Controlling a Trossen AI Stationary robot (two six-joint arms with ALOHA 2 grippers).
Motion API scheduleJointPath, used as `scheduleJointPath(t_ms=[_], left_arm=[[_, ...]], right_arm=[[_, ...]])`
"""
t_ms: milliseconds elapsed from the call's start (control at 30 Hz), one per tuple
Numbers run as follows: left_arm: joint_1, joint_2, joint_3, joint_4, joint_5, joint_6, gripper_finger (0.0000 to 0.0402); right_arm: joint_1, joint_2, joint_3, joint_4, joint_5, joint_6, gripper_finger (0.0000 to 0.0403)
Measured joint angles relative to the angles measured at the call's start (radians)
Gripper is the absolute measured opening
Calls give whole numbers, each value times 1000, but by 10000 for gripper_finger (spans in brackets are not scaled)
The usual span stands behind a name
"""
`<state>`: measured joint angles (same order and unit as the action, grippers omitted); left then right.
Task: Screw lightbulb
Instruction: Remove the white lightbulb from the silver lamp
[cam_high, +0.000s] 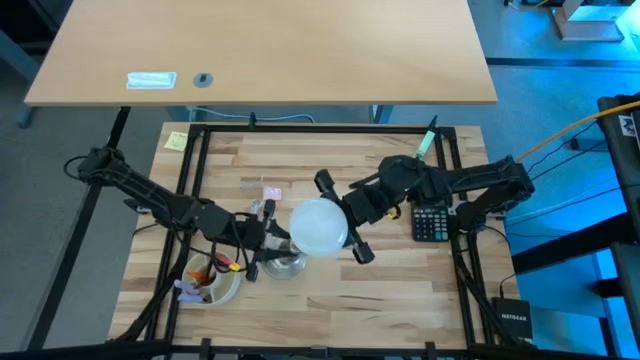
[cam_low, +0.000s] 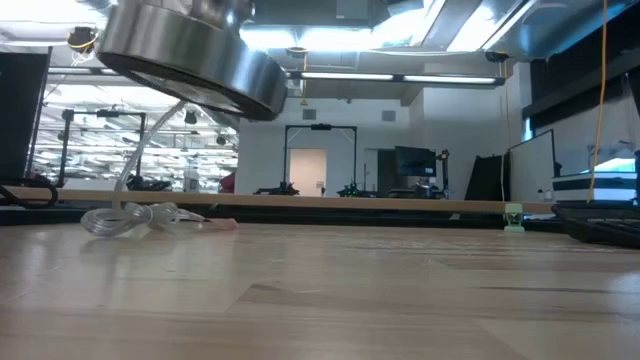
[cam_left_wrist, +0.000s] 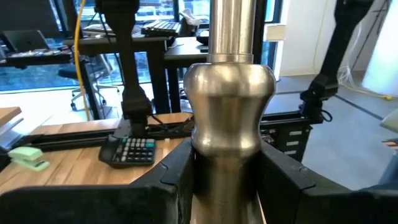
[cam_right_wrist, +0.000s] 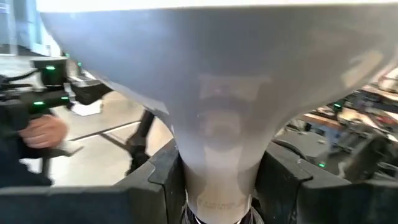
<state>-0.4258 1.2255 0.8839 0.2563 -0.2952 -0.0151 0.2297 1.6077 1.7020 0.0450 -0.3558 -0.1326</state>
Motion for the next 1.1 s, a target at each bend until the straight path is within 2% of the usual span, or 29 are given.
scheduleJointPath(t_ms=[133, 300, 467, 600, 733, 900, 1100], left_arm=[[1, 1, -3, 13, -11, 1, 119], [2, 1, -5, 9, -20, -4, 119], [0, 1, -5, 19, -55, 3, 119], [-20, -6, -5, 17, -140, 22, 119], [-46, -30, -5, 26, -239, 56, 119], [-62, -40, -5, 77, -449, 120, 119], [-31, -36, -4, 167, -868, 282, 119]], right_arm=[[1, 7, 4, -14, 91, 1, 161], [2, 8, 5, -43, 281, -6, 265], [1, -19, 5, -101, 330, -53, 344], [24, -75, 4, -240, 408, -58, 375], [52, -152, 4, -393, 534, -57, 384], [85, -218, 4, -468, 717, -29, 384], [64, -186, 3, -309, 944, -14, 384]])
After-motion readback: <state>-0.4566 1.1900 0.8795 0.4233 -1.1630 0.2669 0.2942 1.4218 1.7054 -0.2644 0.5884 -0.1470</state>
